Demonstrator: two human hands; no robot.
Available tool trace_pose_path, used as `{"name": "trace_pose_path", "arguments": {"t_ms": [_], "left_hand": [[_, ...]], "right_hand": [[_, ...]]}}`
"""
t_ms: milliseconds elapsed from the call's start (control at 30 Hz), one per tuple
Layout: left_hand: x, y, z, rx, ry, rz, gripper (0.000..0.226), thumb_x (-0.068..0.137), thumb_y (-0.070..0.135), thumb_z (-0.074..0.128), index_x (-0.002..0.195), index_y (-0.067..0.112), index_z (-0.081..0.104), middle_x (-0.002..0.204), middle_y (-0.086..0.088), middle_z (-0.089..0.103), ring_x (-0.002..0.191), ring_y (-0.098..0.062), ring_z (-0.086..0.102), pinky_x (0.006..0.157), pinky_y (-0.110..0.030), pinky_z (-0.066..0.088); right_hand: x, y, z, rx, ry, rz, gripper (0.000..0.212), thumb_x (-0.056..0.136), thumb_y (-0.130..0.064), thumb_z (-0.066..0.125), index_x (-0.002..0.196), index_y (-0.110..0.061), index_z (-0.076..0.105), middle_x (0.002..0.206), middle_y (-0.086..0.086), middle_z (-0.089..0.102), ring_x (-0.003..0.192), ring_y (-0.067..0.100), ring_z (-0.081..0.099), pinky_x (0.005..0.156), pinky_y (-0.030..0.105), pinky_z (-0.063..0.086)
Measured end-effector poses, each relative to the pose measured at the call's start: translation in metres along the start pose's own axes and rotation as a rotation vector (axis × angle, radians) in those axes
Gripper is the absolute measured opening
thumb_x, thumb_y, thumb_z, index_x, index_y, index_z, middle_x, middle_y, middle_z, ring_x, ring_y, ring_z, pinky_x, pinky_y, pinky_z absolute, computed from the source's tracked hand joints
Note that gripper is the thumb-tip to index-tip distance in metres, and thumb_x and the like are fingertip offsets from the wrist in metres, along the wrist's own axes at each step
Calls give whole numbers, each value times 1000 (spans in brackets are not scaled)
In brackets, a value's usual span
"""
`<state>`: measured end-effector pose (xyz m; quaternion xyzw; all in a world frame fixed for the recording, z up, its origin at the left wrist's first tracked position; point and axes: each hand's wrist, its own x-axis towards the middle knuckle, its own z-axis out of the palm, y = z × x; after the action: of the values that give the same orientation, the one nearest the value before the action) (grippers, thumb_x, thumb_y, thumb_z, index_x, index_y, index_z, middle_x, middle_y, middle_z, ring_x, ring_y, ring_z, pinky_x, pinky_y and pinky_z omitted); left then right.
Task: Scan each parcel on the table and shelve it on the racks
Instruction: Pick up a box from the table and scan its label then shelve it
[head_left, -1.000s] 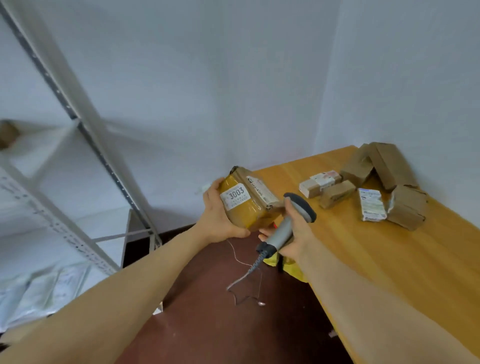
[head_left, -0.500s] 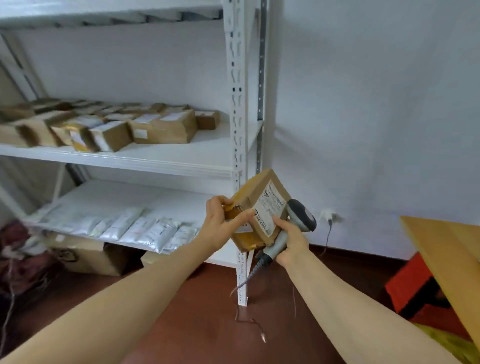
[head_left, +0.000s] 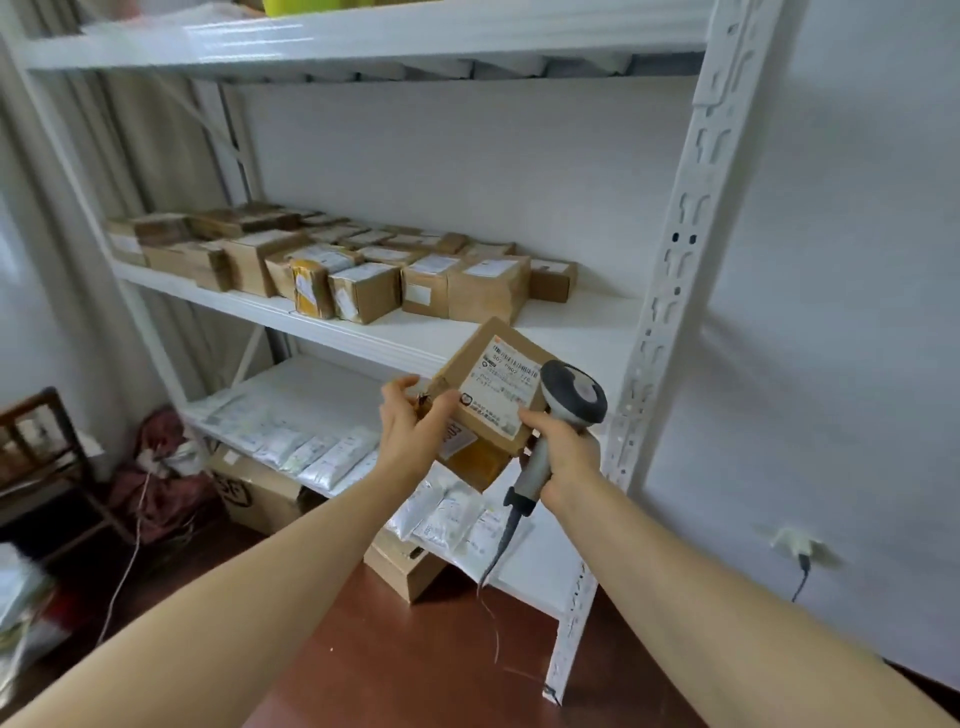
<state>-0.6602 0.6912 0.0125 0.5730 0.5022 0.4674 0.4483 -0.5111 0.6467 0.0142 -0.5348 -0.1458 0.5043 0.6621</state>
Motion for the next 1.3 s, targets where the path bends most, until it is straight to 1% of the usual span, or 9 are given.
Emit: {"name": "trace_pose_path", "arguments": {"t_ms": [133,267,400,633,767,1000,1100,1200,1300], "left_hand": [[66,11,8,-112,27,-150,66,71,62,57,130,36,43,126,-8,51,110,-25,57,95,-48,50],[134,29,49,-151,-40,-247,38,92,47,51,124,27,49,105,-8,65,97,-23,64,77,-38,57],[185,47,98,-129,-138,-329,28,96,48,45,109,24,52,92,-9,61,83,-19,60,65,-31,53],[247,42,155,-85,-301,-377,35,95,54,45,97,20,54,85,-11,58,79,-20,58,82,-37,50],[281,35,177,153,-353,-277,61,94,63,35,132,16,47,108,-12,60,102,-26,57,86,-38,44],[328,42,215,262,-522,-119,50,103,34,39,148,16,27,129,-10,49,116,-27,51,92,-35,48],[342,48,233,571,-582,122,35,97,31,43,126,15,54,135,-12,46,127,-30,40,108,-40,35],[349,50,245,986,-798,419,64,87,55,44,135,13,45,153,-14,21,143,-34,6,114,-45,16],[364,45,257,1087,-827,546,87,82,60,60,145,9,29,154,-13,7,142,-38,2,115,-48,18]], "right_hand": [[47,-28,35,-61,10,-117,25,78,-17,79,96,-19,61,101,4,71,94,20,67,82,36,55],[92,-55,49,-148,57,-264,23,79,-24,78,88,-29,57,97,-3,65,92,17,62,89,39,54],[131,-81,49,-301,86,-347,46,78,-28,79,119,-23,60,109,-3,63,105,19,59,97,36,49],[179,-105,44,-354,115,-284,39,77,-17,80,101,-28,51,100,-4,57,101,17,54,95,33,45],[207,-108,50,-305,235,-229,41,76,-16,81,108,-24,57,108,0,63,110,23,60,100,37,47],[262,-119,50,-114,417,-71,43,71,-3,79,108,-8,60,105,9,67,96,28,65,91,46,54],[277,-130,43,10,400,-7,36,74,8,68,108,0,60,95,15,68,82,25,65,81,40,57],[283,-134,33,71,446,8,17,76,14,61,88,2,57,71,14,60,60,20,57,65,29,52],[287,-133,27,120,496,-3,16,74,15,58,77,0,54,63,12,54,56,20,52,65,31,51]]}}
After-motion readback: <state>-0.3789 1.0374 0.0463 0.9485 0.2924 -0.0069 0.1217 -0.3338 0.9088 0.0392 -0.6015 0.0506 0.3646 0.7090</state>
